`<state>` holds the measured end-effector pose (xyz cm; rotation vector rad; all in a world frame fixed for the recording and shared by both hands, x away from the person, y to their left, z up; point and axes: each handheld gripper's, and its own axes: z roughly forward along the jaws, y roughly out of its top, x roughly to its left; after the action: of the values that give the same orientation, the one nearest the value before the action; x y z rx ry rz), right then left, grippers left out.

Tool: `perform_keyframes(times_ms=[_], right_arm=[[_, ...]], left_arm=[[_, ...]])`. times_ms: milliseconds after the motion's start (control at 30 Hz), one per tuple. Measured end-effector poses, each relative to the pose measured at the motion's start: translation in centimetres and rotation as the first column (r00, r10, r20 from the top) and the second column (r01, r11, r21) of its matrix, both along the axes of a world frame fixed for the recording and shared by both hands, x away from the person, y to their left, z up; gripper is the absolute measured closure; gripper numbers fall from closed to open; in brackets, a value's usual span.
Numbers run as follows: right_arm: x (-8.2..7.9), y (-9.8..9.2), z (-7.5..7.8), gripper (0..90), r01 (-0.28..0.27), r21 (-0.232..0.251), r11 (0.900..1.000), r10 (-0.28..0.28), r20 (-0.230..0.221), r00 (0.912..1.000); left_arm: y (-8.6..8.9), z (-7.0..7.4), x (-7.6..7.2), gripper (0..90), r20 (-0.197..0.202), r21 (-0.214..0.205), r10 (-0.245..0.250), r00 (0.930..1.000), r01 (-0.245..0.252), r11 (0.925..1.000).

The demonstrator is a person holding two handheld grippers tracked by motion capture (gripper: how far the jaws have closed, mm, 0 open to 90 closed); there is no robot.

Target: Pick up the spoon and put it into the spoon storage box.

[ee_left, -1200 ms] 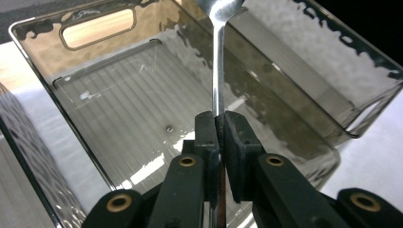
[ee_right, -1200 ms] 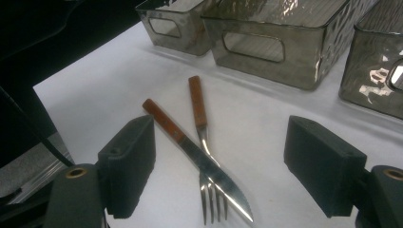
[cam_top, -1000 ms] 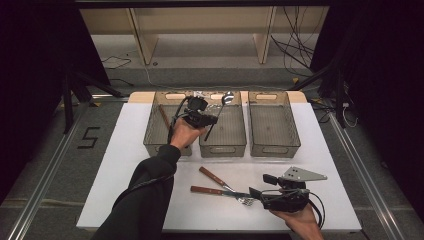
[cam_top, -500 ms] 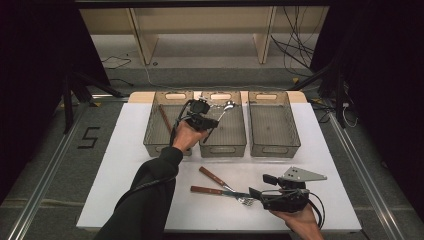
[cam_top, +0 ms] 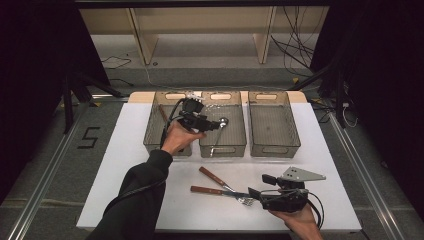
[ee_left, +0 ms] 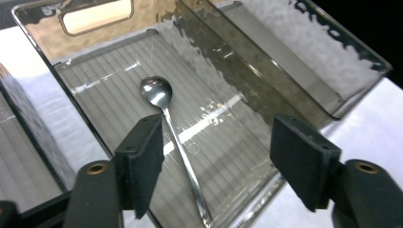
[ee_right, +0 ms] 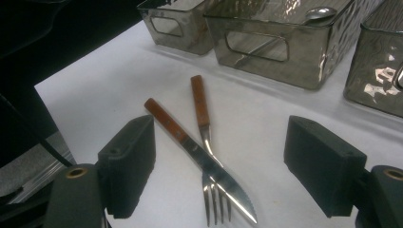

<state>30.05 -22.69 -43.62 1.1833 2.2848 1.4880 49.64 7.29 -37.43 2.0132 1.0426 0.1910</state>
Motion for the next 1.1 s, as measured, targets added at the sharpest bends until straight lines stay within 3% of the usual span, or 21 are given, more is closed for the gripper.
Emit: perform_keyframes(times_ms=[167,467,733,1100], right_arm=[[0.0,0.0,0.0,26.8,-0.002,-0.002,1.0,0.002,0.003,1.0],[0.1,0.2,0.1,26.7,-0.01,-0.014,0.9999,0.01,0.005,0.9999],[0.2,0.6,0.3,26.6,-0.02,-0.026,0.9995,0.02,0.008,0.9998],[0.8,1.7,0.8,26.5,-0.063,-0.068,0.9957,0.064,0.019,0.9977]], left_arm=[[1.6,0.4,-1.8,28.4,0.025,-0.048,-0.01,0.9996,0.011,0.9988],[5.0,-0.1,-5.7,18.7,0.076,-0.091,-0.013,0.997,0.02,0.9956],[6.5,-1.0,-8.0,15.8,0.09,-0.119,-0.011,0.9958,0.022,0.9926],[8.2,-2.1,-10.7,15.2,0.104,-0.118,-0.019,0.9944,0.031,0.9925]])
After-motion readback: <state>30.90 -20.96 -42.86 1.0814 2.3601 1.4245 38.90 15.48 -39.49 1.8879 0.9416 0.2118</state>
